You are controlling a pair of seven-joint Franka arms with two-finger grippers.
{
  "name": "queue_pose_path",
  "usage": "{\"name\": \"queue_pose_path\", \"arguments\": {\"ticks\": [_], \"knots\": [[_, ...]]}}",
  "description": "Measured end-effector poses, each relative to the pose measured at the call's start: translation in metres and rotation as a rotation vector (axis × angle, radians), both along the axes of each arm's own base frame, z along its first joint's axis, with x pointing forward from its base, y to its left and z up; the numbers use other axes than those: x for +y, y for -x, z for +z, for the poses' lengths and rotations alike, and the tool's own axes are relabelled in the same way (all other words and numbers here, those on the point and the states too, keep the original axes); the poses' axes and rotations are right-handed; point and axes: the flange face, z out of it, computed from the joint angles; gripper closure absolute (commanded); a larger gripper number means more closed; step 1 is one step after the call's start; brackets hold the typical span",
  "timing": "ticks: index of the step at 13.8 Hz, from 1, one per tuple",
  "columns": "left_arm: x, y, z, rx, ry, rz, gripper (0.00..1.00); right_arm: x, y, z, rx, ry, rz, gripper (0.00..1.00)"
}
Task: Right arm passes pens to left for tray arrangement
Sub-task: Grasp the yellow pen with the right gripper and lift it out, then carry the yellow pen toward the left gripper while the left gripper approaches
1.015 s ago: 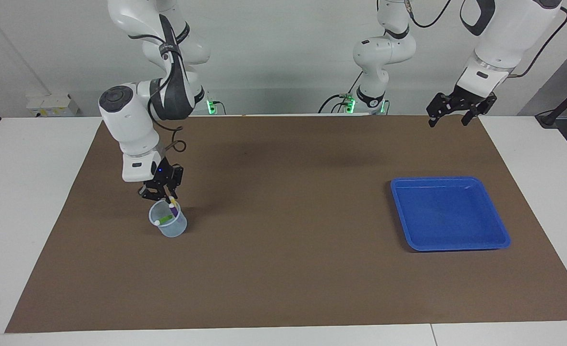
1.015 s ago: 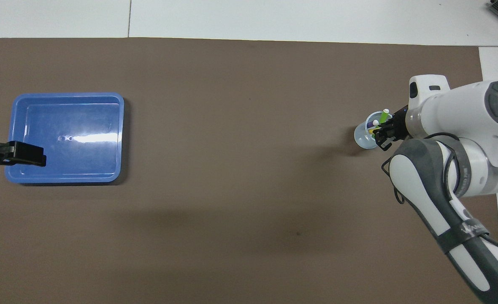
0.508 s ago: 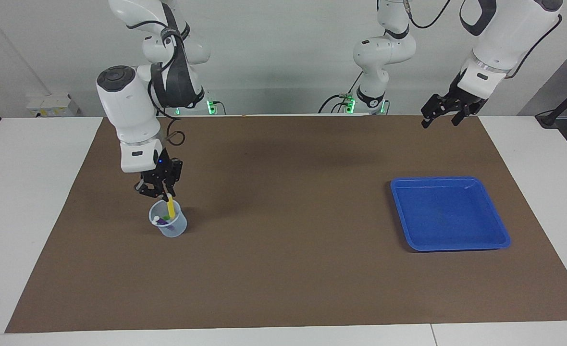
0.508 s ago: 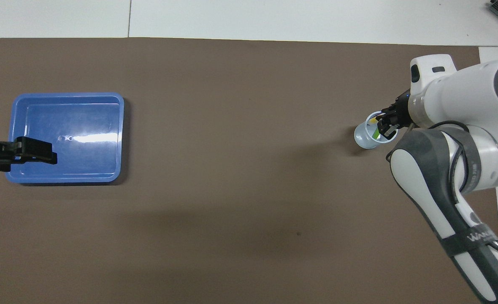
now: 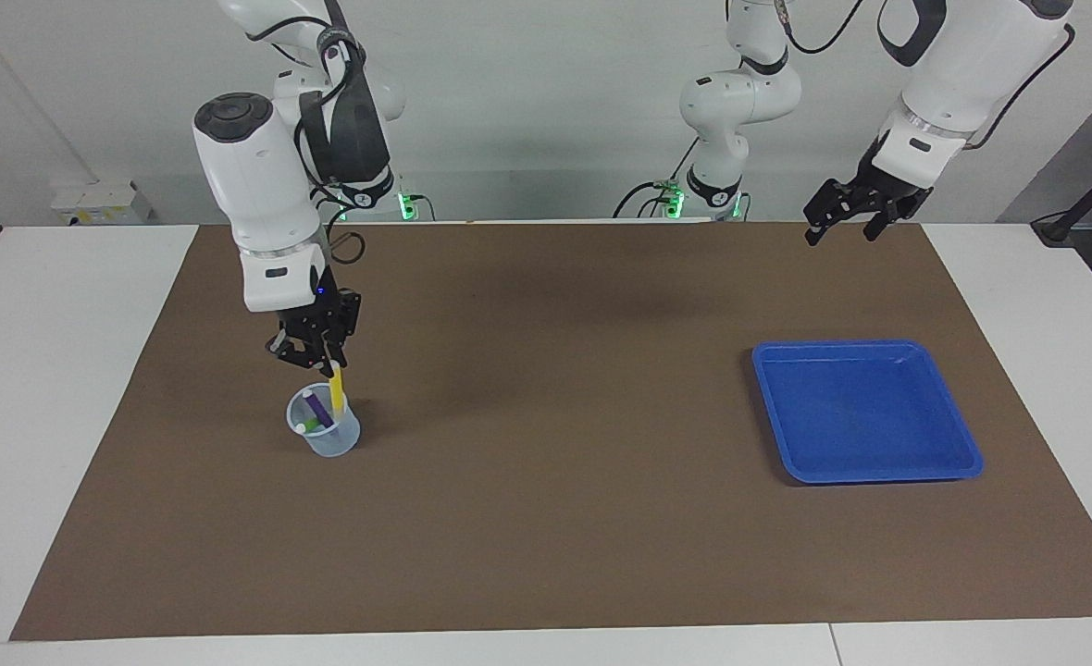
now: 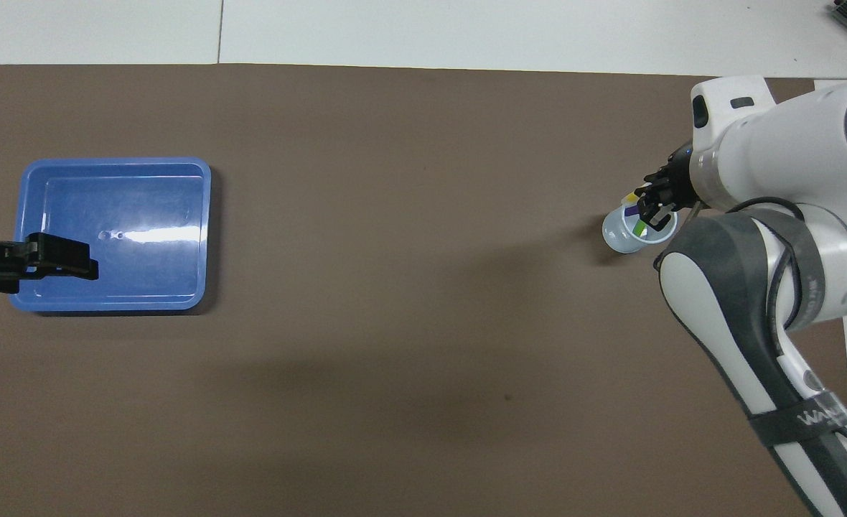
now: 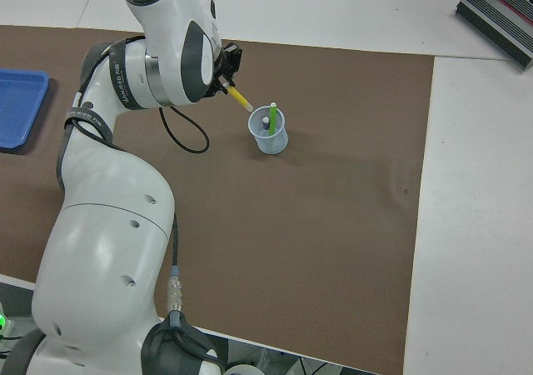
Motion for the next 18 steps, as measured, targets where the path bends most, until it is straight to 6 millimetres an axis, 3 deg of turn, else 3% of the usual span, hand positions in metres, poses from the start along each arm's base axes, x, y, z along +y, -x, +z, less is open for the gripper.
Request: {"name": "queue_pose_path", "arguments": {"ticks": [3, 6, 11, 15, 18], "knots": [[-0.001, 0.001, -0.001, 0.004, -0.006, 0.032, 0.00, 0.009, 0.000, 0.019, -0.006, -0.003, 0.013, 1.00], [0.003, 0.003, -0.001, 0.019, -0.013, 0.249, 0.00, 0.015, 0.000, 0.023, -0.010, -0.006, 0.020, 1.00], [-0.003, 0.004, -0.001, 0.087, 0.091, 0.586, 0.00, 0.069, 0.013, 0.028, 0.009, -0.077, -0.049, 1.00], [0.002, 0.003, -0.001, 0.161, 0.205, 0.768, 0.05, 0.090, 0.020, 0.031, 0.064, -0.185, -0.172, 1.00], [-0.010, 0.009, -0.005, 0.251, 0.313, 0.932, 0.10, 0.111, 0.028, 0.034, 0.134, -0.317, -0.320, 1.00]]}}
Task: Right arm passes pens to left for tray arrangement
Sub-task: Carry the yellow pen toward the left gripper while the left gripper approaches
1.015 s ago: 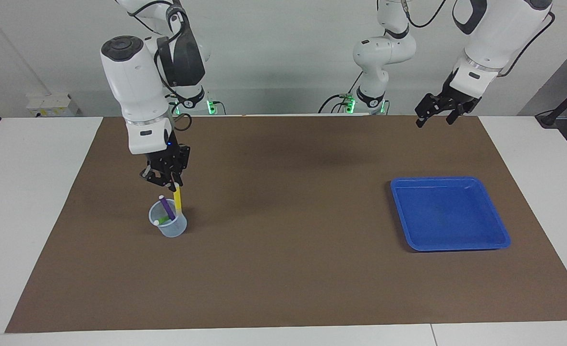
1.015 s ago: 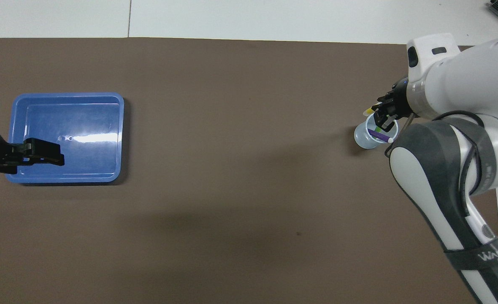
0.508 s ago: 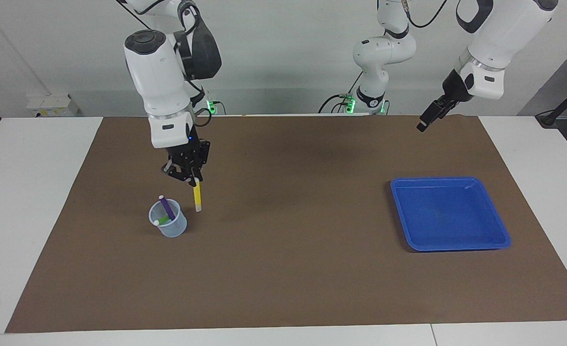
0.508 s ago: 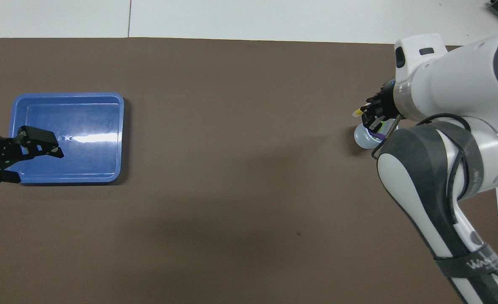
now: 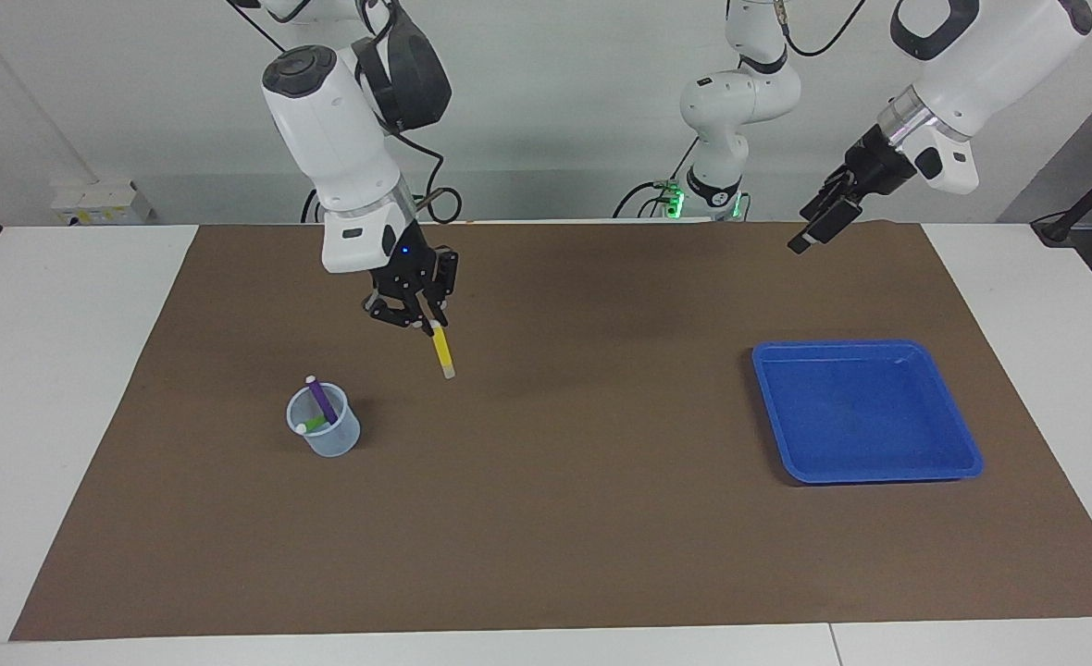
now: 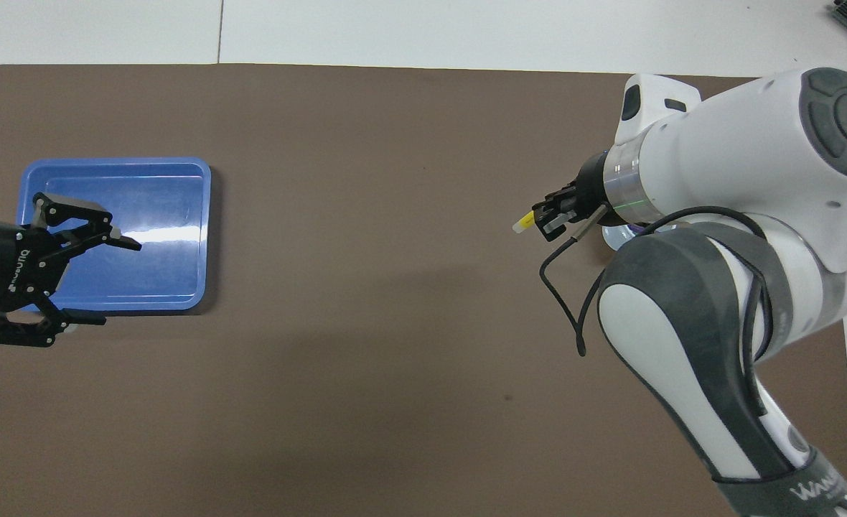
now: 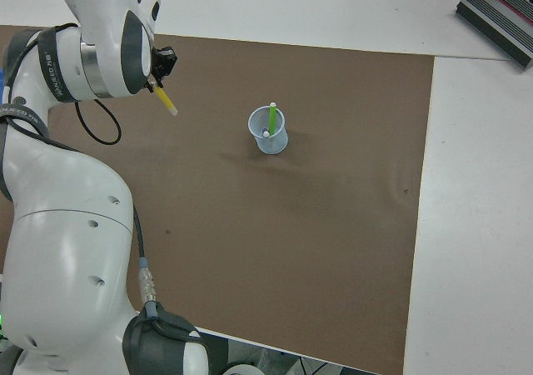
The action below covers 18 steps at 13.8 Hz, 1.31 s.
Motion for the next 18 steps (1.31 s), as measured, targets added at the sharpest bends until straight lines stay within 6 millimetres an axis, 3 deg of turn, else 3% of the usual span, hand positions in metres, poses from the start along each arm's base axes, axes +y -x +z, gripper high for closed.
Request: {"name": "queue_pose_path", "arguments": {"ticks": [5, 6, 7, 11, 15, 18], "knots": [[-0.016, 0.014, -0.020, -0.008, 0.186, 0.189, 0.14, 0.029, 0.010, 0.007, 0.175, -0.208, -0.288, 1.00], [-0.018, 0.016, -0.021, 0.003, 0.196, 0.233, 0.14, 0.037, 0.013, 0.009, 0.212, -0.236, -0.340, 1.00], [-0.021, 0.017, -0.020, 0.008, 0.203, 0.271, 0.07, 0.046, 0.017, 0.010, 0.248, -0.259, -0.389, 1.00], [-0.056, 0.016, -0.018, 0.044, 0.268, 0.428, 0.06, 0.083, 0.030, 0.023, 0.320, -0.311, -0.535, 1.00], [-0.112, 0.027, -0.030, 0.070, 0.275, 0.518, 0.06, 0.116, 0.042, 0.033, 0.388, -0.399, -0.679, 1.00], [-0.120, 0.032, -0.037, 0.056, 0.278, 0.563, 0.06, 0.128, 0.047, 0.036, 0.420, -0.418, -0.750, 1.00]]}}
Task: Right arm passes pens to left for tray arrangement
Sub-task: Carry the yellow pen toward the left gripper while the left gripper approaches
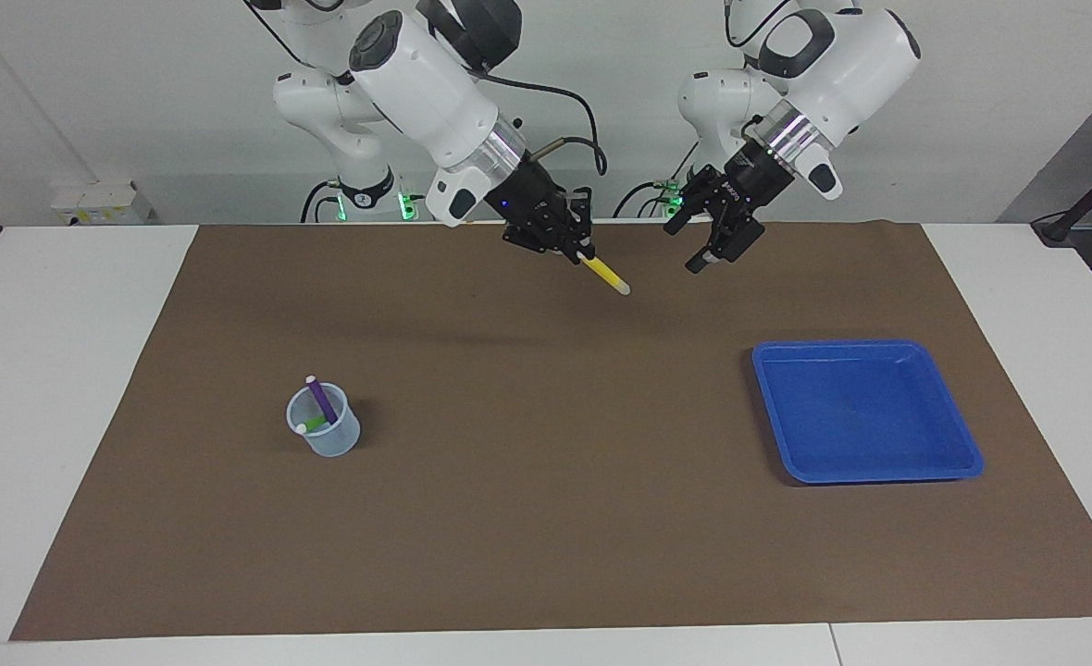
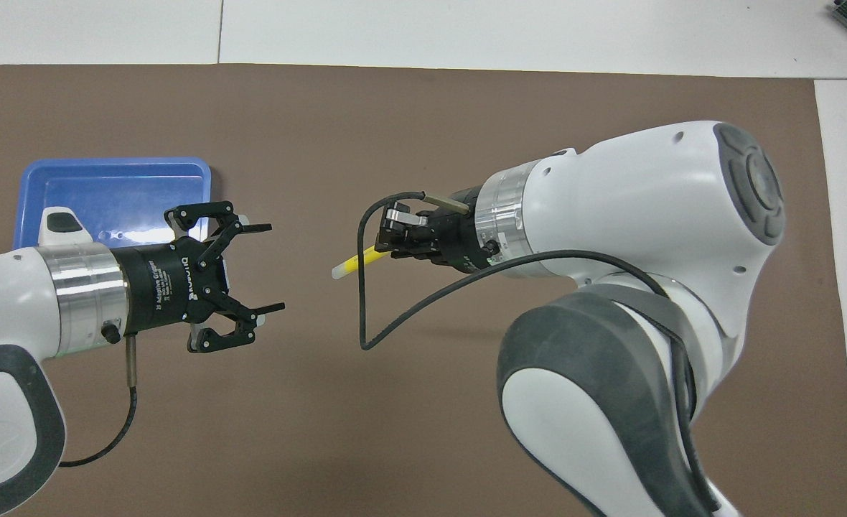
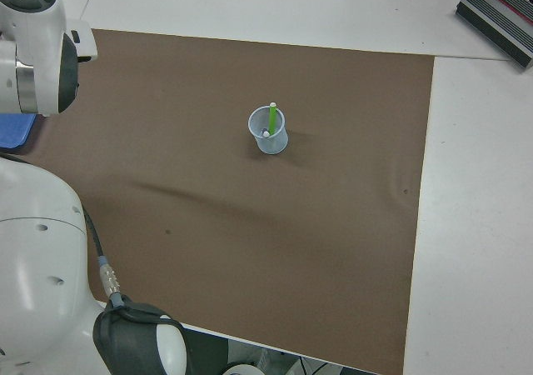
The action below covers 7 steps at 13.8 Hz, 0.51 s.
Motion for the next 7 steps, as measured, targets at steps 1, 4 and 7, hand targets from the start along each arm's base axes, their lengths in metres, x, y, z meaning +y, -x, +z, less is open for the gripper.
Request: {"name": "queue_pose_path", "arguments": {"ticks": [1, 4, 7], "knots": [[0.002, -0.001, 0.001, -0.009, 0.002, 0.016, 0.06, 0.004, 0.001, 0.002, 0.012, -0.012, -0.030, 1.00], [-0.004, -0.001, 0.004, -0.025, 0.007, 0.046, 0.08, 0.019, 0.007, 0.008, 0.063, -0.081, -0.113, 1.00], [-0.017, 0.003, 0.002, -0.033, 0.006, 0.036, 0.10, 0.021, 0.007, 0.008, 0.075, -0.093, -0.127, 1.00]]}}
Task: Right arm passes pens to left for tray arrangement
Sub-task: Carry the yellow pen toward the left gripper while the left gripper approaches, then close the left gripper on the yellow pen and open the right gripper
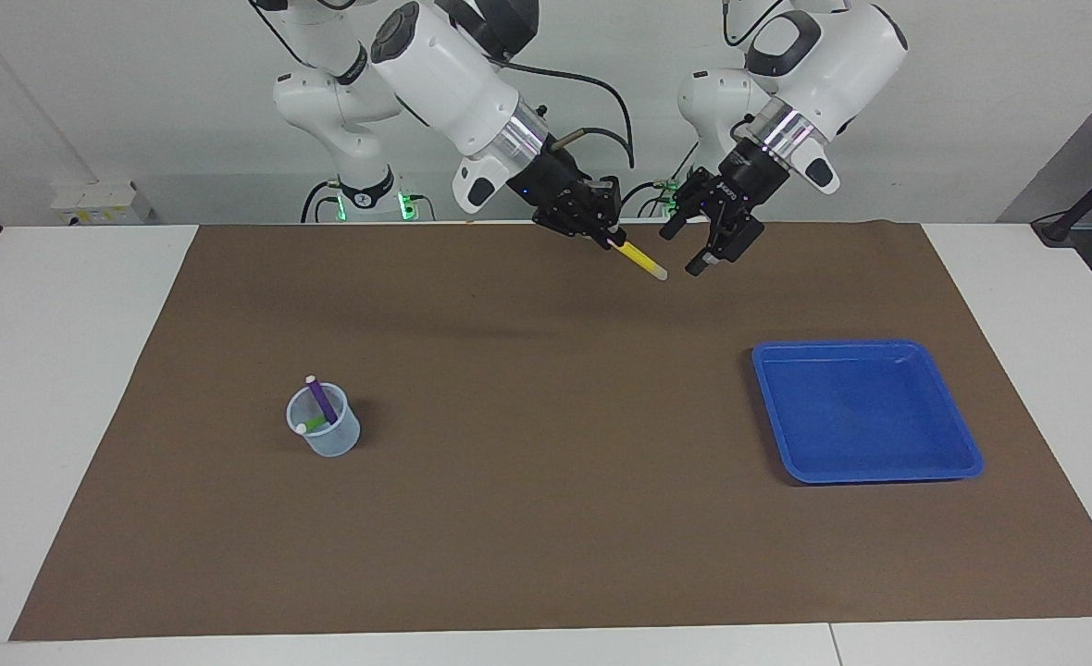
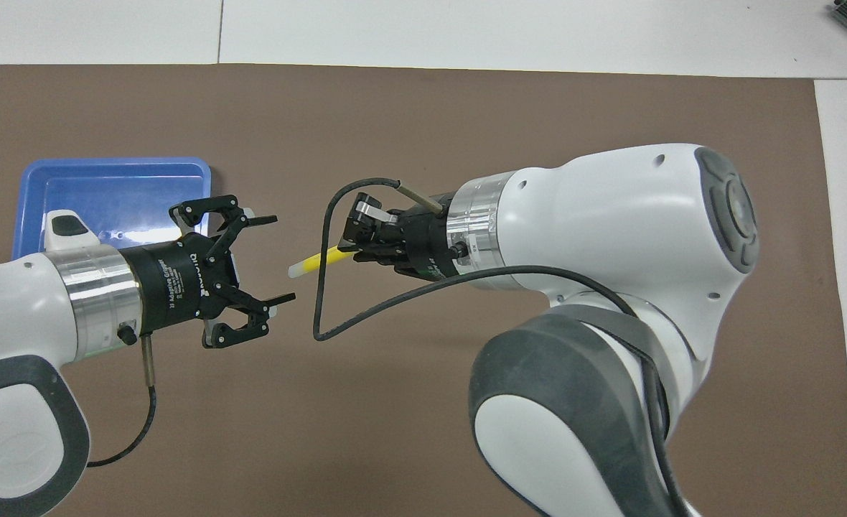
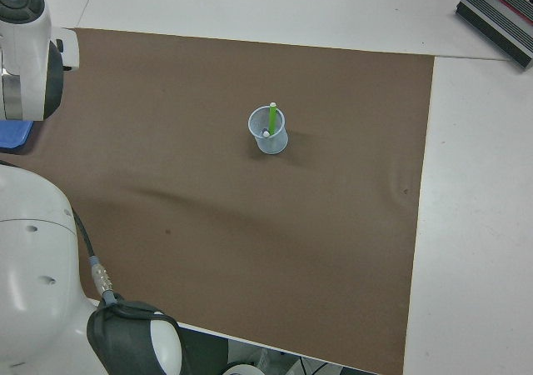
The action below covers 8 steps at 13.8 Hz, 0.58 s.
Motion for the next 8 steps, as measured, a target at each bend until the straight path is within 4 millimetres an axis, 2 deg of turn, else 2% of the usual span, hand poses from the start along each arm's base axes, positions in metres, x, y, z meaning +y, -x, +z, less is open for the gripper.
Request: {"name": "queue_pose_path", "arguments": {"ticks": [2, 6, 8], "knots": [[-0.007, 0.003, -0.001, 0.000, -0.002, -0.011, 0.17, 0.000, 0.000, -0.001, 0.001, 0.000, 0.000, 1.00], [-0.029, 0.012, -0.012, -0.016, -0.022, -0.027, 0.18, 0.000, -0.001, -0.001, 0.002, 0.000, -0.001, 1.00], [-0.035, 0.015, -0.016, -0.018, -0.027, -0.032, 0.22, 0.000, -0.001, -0.001, 0.002, 0.000, -0.001, 1.00]]}}
